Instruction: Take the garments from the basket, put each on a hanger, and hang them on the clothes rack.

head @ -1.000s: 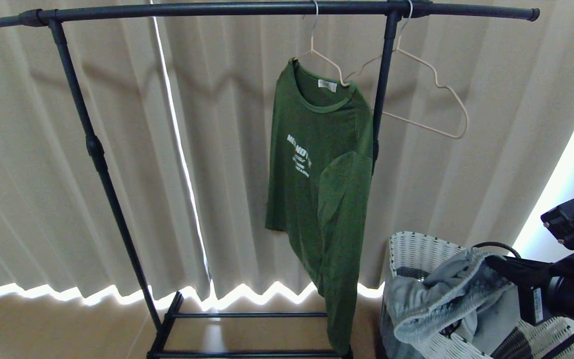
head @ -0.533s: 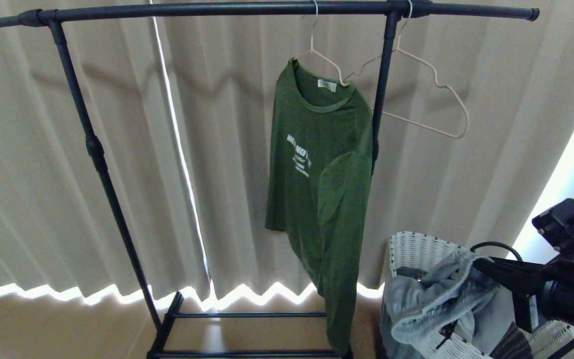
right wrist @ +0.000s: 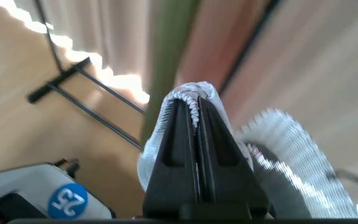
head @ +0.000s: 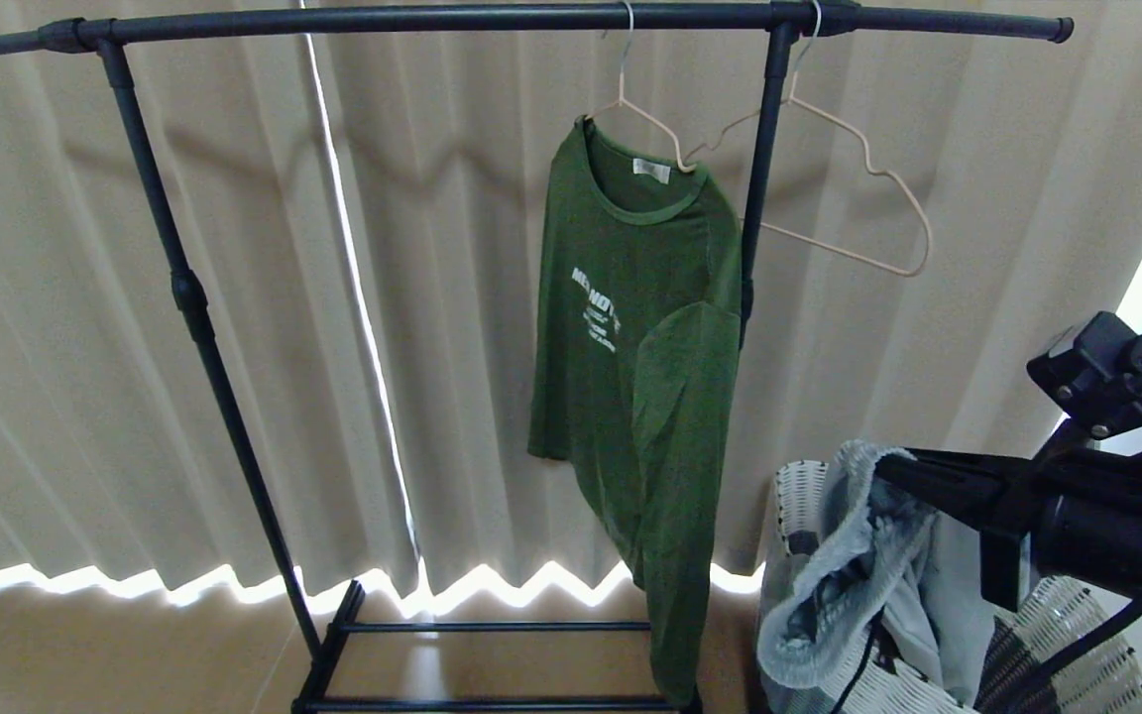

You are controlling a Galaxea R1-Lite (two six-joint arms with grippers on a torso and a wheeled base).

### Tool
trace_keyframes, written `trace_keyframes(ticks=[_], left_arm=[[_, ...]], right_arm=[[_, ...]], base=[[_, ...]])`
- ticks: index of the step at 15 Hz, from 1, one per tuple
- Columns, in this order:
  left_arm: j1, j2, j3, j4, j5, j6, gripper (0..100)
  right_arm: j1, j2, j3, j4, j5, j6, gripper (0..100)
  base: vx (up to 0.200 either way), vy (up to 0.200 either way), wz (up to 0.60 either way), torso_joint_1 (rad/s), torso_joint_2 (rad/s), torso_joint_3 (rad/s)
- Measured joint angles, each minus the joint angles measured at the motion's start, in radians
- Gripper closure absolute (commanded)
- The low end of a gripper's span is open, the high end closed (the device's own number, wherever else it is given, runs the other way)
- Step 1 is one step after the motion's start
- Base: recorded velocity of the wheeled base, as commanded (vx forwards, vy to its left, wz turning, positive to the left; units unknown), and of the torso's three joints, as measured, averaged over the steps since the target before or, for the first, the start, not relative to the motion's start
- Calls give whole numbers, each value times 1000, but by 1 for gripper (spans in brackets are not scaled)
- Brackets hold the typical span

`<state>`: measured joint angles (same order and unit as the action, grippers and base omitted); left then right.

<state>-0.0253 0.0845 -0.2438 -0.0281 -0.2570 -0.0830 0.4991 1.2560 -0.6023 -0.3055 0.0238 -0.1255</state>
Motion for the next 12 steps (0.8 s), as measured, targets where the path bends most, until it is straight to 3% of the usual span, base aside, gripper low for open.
trace_keyframes(ticks=[6,8,12], left_arm=[[-172,516,-200,-223,-11,-4,0],[-279,725,-256,-293,-6,-2,0],[-515,1080,-360,-374,49,1,0]], right_arm=[[27,25,-92,-8,170,5,100],[35,31,-124,-10,236,26,100],[59,47,-173,-72,264,122,100]], base=[[0,0,0,0,0,0],[0,0,0,0,0,0],[0,0,0,0,0,0]])
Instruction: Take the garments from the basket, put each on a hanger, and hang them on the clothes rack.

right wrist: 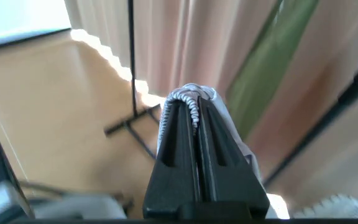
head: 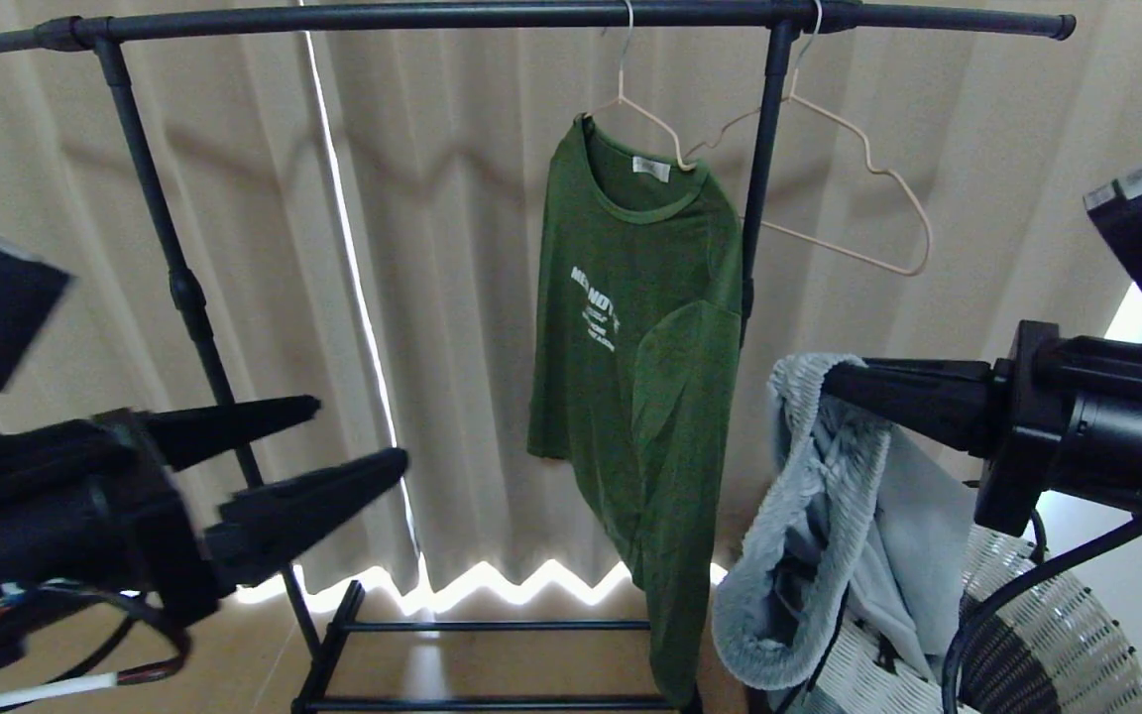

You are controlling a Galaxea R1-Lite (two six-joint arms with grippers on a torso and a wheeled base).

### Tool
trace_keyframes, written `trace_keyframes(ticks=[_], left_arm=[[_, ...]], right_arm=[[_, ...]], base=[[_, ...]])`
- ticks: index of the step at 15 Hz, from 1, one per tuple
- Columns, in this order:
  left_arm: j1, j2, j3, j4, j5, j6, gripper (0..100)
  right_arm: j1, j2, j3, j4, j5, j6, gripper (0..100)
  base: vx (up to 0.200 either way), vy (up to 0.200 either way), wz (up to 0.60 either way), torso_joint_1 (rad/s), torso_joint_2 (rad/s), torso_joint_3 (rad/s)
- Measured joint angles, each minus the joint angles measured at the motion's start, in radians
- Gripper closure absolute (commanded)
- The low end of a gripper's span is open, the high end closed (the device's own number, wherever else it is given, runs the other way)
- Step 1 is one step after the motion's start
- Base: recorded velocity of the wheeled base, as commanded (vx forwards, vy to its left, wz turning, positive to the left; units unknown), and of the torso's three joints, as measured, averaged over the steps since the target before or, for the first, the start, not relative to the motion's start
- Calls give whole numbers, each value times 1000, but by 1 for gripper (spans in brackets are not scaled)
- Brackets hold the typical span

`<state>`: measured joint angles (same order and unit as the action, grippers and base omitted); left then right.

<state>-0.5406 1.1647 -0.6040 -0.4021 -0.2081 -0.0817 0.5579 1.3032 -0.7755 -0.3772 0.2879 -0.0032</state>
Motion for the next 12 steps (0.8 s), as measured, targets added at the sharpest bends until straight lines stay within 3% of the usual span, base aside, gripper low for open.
trace_keyframes(ticks=[3,6,10,12], left_arm=[[-178,209,-35,-105,80,-12,0],[-325,388,-46,-209,185,-71,0],[-430,577,-56,-319,276,-200,0],[-454,666,-63,-429,329,-267,0]], right_arm=[[28,5,-10,-61,1,33,100],[32,3,-25,-64,1,38,100],[49,-24,-36,-63,17,98,100],[62,-47,-41,-57,37,103,100]], base=[[0,0,0,0,0,0],[0,0,0,0,0,0],[0,0,0,0,0,0],[0,0,0,0,0,0]])
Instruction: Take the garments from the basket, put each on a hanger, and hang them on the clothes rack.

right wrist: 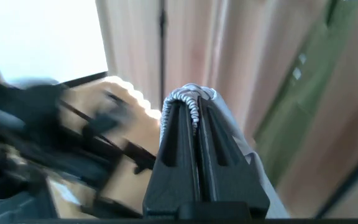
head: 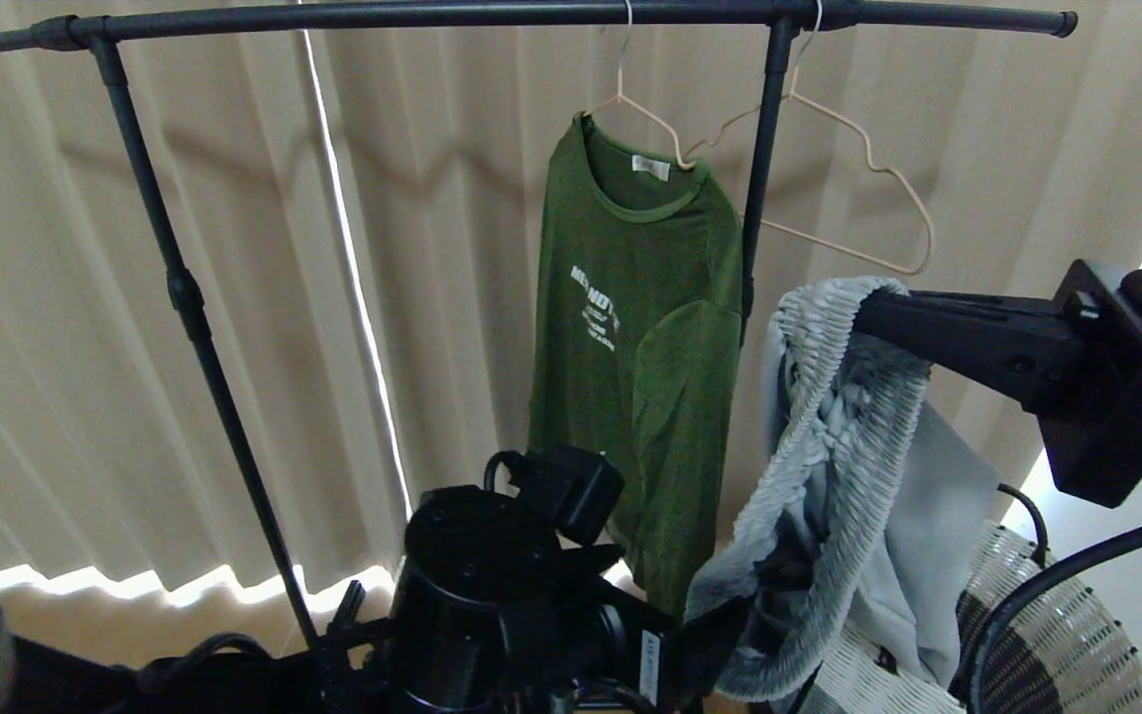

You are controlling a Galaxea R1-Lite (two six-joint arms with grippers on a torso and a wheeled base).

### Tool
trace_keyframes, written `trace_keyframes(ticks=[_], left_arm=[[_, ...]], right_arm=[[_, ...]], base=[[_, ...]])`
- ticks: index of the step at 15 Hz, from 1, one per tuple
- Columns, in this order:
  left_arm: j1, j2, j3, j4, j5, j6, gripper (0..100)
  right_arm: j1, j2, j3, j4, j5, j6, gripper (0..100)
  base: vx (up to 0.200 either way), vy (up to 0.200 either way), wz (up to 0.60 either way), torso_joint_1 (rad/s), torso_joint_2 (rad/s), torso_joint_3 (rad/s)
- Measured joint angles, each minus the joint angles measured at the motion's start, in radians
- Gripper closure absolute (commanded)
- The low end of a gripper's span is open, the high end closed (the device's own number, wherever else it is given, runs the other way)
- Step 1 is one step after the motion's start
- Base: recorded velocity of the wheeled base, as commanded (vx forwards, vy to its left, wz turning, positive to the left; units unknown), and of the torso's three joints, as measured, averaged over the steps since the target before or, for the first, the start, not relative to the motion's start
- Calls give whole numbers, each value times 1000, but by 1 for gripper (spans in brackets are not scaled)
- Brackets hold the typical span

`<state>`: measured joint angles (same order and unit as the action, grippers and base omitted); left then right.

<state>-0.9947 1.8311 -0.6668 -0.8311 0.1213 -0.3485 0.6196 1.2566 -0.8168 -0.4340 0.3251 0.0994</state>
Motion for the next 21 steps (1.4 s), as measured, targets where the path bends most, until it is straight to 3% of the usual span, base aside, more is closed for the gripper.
trace_keyframes(ticks=[3,10,11,15,17,19,21], left_arm=[[-11,93,-7,-71,22,-60,0],[-13,137,46,-76,51,-64,0],[-13,134,59,-76,61,-64,100],[-9,68,131,-76,65,-51,100],[13,-2,184,-74,65,-3,100],[83,-96,247,-57,65,82,100],[226,-215,276,34,61,135,100]], right_arm=[[11,-27,-3,5,1,0,100],[14,-62,-12,10,1,0,100],[13,-64,-13,11,1,0,100],[8,-61,-13,11,-2,0,100],[-5,-40,-11,9,-5,0,100],[-37,3,-13,5,-7,-6,100],[-72,66,-18,1,-8,-45,100]], base=[[0,0,0,0,0,0],[0,0,0,0,0,0],[0,0,0,0,0,0],[0,0,0,0,0,0],[0,0,0,0,0,0],[0,0,0,0,0,0],[0,0,0,0,0,0]])
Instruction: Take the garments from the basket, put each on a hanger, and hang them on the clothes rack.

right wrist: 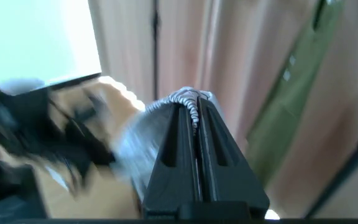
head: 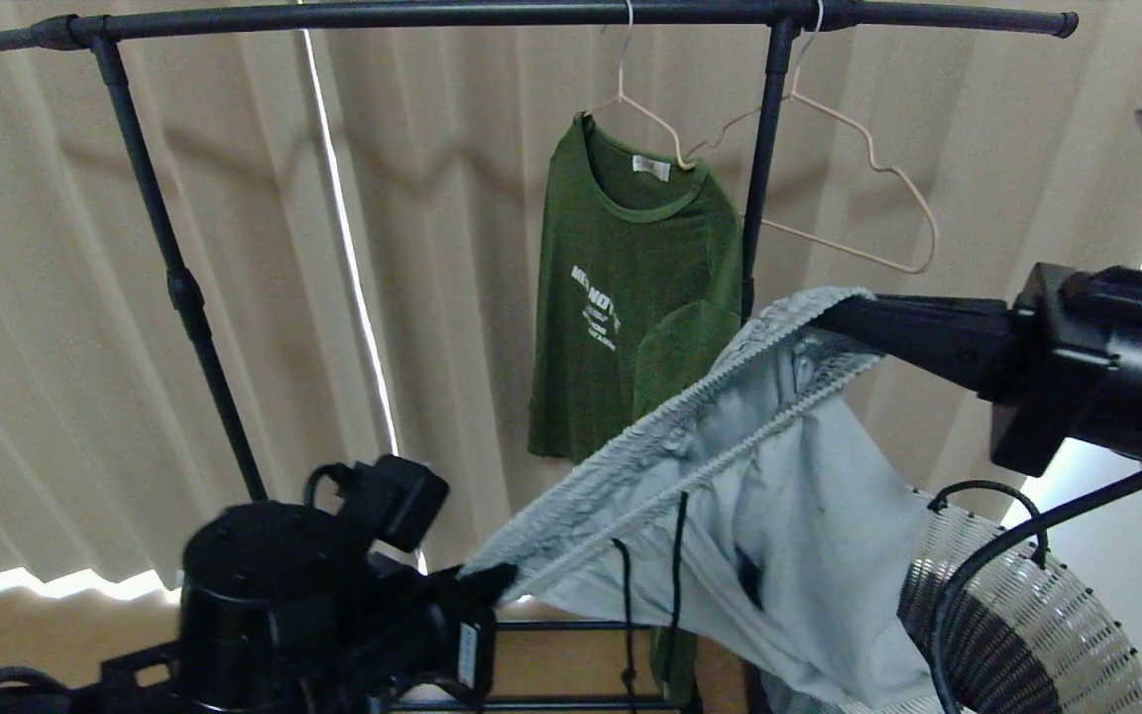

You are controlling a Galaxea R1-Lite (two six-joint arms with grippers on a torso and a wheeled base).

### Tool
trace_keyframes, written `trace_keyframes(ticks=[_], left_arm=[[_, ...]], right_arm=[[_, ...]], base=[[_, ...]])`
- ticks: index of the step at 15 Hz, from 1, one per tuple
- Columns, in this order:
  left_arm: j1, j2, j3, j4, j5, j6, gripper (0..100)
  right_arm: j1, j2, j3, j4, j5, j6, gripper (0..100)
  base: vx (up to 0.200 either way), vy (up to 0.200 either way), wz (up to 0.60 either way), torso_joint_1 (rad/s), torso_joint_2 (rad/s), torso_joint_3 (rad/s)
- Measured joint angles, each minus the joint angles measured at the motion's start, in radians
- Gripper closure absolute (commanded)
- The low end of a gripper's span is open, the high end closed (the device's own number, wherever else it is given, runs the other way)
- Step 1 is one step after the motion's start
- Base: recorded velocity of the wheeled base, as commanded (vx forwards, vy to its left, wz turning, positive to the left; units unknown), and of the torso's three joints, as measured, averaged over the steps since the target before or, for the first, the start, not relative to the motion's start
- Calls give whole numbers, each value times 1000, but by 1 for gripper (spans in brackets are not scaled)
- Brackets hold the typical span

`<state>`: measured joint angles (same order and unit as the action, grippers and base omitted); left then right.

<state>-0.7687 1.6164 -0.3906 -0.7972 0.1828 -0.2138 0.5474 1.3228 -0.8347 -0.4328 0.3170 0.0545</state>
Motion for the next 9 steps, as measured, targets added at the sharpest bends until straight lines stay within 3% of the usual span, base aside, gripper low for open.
trace_keyframes(ticks=[2,5,9], left_arm=[[139,-120,-62,201,-25,17,100],[300,-259,-303,444,-121,27,100],[381,-312,-668,587,-166,38,100]], right_arm=[[-25,72,-16,-31,0,-54,100],[-36,143,-86,-103,0,-66,100],[-85,161,-145,-165,1,-60,100]], base=[[0,0,0,0,0,0],[0,0,0,0,0,0],[0,0,0,0,0,0]])
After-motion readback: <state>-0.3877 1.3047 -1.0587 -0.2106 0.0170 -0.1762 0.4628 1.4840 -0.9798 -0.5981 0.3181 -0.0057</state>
